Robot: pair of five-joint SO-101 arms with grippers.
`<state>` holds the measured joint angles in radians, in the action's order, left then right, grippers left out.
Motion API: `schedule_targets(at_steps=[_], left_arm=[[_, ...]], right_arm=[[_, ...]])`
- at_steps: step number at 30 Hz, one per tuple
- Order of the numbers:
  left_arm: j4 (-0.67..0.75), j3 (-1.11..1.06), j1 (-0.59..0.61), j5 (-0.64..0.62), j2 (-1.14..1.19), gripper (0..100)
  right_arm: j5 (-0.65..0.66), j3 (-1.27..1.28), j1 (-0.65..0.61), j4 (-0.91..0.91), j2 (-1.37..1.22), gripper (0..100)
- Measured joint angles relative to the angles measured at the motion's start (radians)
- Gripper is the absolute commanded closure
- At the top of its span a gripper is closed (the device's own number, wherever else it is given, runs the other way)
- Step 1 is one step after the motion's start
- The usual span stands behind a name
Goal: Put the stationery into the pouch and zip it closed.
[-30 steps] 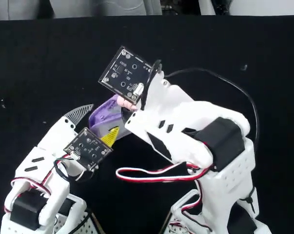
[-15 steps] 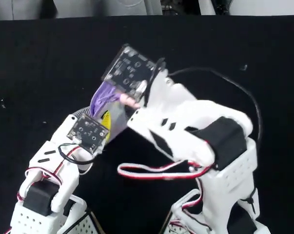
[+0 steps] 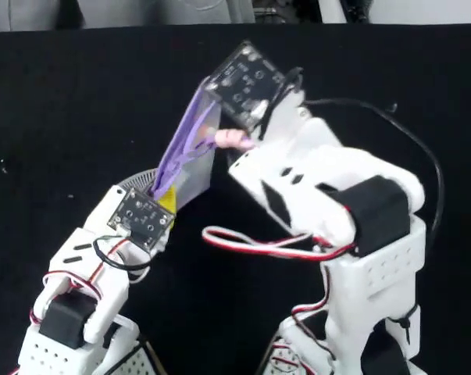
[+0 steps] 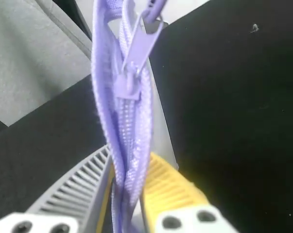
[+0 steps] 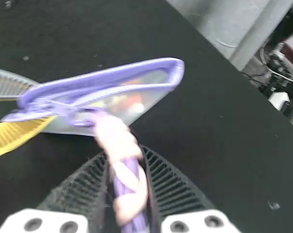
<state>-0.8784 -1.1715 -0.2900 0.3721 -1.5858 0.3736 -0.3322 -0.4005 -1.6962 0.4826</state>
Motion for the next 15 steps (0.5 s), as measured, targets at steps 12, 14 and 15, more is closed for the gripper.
schedule_targets(at_steps=[12, 14, 15], left_arm=[[-0.002, -0.140, -0.092, 0.035, -0.198, 97], [-0.029, -0.152, -0.092, 0.040, -0.238, 97], [-0.041, -0.150, -0.092, 0.040, -0.239, 97]], right_arm=[[0.055, 0.212, 0.135, 0.212, 0.000, 98.7], [0.055, 0.213, 0.157, 0.233, 0.000, 98.7], [0.055, 0.215, 0.170, 0.245, 0.000, 98.7]])
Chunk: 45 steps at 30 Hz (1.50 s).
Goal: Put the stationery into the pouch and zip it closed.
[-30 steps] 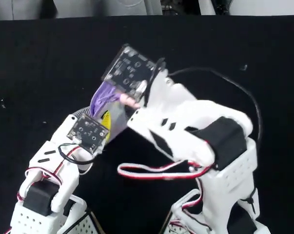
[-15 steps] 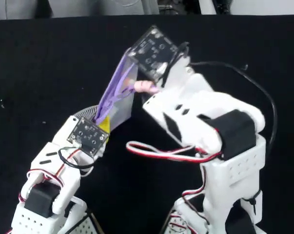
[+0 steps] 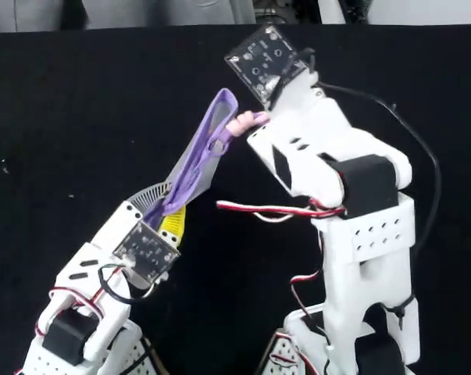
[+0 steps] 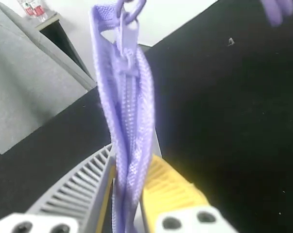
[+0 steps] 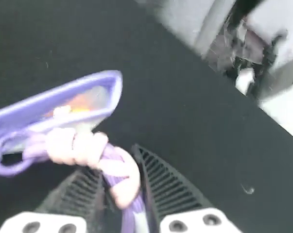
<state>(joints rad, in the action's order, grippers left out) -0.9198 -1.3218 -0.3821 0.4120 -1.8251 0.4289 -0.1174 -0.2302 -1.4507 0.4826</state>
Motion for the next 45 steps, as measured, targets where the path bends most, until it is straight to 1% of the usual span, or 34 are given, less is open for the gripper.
schedule_targets(at_steps=[5, 14, 20, 24, 34, 36, 38, 45], left_arm=[[-0.020, 0.009, 0.000, 0.003, 0.000, 97], [-0.020, 0.009, -0.002, 0.003, 0.000, 97], [-0.020, 0.009, -0.008, 0.003, 0.000, 97], [-0.020, 0.009, -0.008, 0.005, 0.000, 97], [-0.020, 0.008, -0.017, 0.005, 0.000, 97], [-0.028, 0.006, -0.015, 0.005, -0.002, 97], [-0.028, 0.006, -0.015, 0.005, -0.002, 97], [-0.037, 0.006, -0.015, 0.005, -0.002, 97]], right_arm=[[0.000, 0.060, 0.068, 0.081, 0.000, 98.7], [0.002, 0.130, 0.141, 0.259, 0.000, 98.7], [0.002, 0.130, 0.152, 0.328, -0.006, 98.7], [0.002, 0.129, 0.193, 0.356, -0.086, 98.7], [0.000, -0.123, 0.290, 0.356, -0.374, 98.7], [-0.018, -0.166, 0.347, 0.364, -0.420, 98.7], [-0.026, -0.189, 0.381, 0.368, -0.446, 98.7], [-0.034, -0.230, 0.436, 0.373, -0.468, 98.4]])
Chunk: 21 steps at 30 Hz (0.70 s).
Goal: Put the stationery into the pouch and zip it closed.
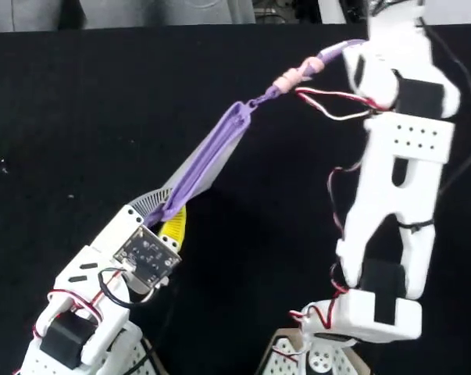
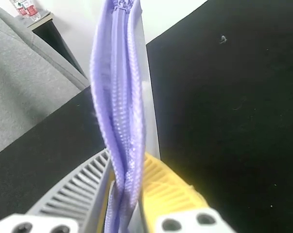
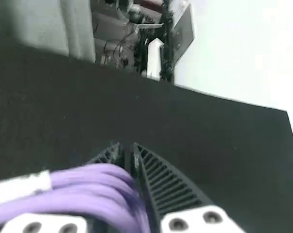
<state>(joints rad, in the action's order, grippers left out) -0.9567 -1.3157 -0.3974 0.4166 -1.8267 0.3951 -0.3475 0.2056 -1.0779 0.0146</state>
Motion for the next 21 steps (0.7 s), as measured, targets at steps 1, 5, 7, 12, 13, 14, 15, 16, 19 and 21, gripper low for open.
schedule_targets(at_steps=[1, 5, 7, 12, 13, 14, 15, 16, 19, 21], left_arm=[[0.000, 0.000, 0.000, 0.000, 0.000, 97], [0.054, -0.031, 0.000, 0.000, 0.000, 97], [0.109, -0.068, 0.002, 0.000, 0.000, 97], [0.299, -0.163, 0.005, 0.000, 0.000, 95], [0.336, -0.180, 0.018, 0.000, 0.000, 94], [0.376, -0.195, 0.035, -0.003, 0.000, 92], [0.417, -0.212, 0.054, -0.005, 0.000, 90], [0.453, -0.226, 0.069, -0.009, 0.000, 88], [0.506, -0.258, 0.101, -0.061, 0.000, 83], [0.503, -0.267, 0.106, -0.092, 0.003, 81]], right_arm=[[0.000, -0.003, 0.002, -0.011, 0.000, 98.3], [-0.003, -0.009, 0.005, -0.072, 0.000, 91.2], [-0.020, -0.009, -0.006, -0.115, 0.000, 83.7], [-0.112, -0.031, -0.023, -0.186, 0.043, 74.7], [-0.110, -0.031, -0.023, -0.193, 0.055, 74.7], [-0.112, -0.031, -0.023, -0.198, 0.069, 74.7], [-0.114, -0.031, -0.023, -0.203, 0.080, 74.7], [-0.114, -0.031, -0.023, -0.209, 0.092, 74.7], [-0.114, -0.037, -0.023, -0.233, 0.112, 74.5], [-0.114, -0.037, -0.023, -0.252, 0.120, 74.5]])
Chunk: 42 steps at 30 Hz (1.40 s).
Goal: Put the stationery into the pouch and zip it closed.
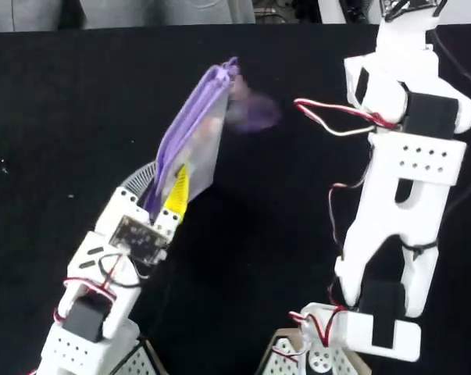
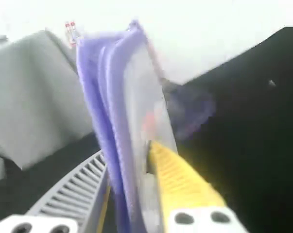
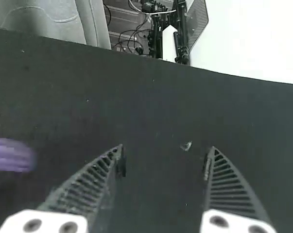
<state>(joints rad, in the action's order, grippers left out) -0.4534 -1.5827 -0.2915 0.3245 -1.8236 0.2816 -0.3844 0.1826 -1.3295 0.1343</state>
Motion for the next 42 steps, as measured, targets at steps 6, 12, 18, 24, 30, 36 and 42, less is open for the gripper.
schedule_targets(at_steps=[6, 12, 18, 24, 30, 36, 42], left_arm=[[-0.002, -0.002, 0.000, -0.014, 0.014, 80], [-0.002, 0.075, -0.003, -0.017, 0.025, 80], [-0.002, 0.292, 0.002, -0.023, 0.196, 80], [0.000, 0.571, 0.044, -0.083, 0.473, 80], [0.000, 0.833, 0.124, -0.121, 0.683, 80], [-0.115, 0.931, 0.201, -0.124, 0.763, 81], [-0.230, 0.933, 0.221, -0.124, 0.713, 82]], right_arm=[[0.000, 0.000, 0.000, -0.051, 0.006, 74.7], [0.000, 0.000, 0.000, -0.081, 0.006, 74.7], [0.000, 0.014, 0.000, -0.083, 0.006, 74.7], [0.000, 0.018, 0.000, -0.083, 0.006, 74.7], [0.000, 0.018, 0.000, -0.083, 0.006, 74.7], [0.000, 0.032, 0.000, -0.083, 0.006, 74.7], [0.000, 0.106, 0.000, -0.061, 0.006, 74.8]])
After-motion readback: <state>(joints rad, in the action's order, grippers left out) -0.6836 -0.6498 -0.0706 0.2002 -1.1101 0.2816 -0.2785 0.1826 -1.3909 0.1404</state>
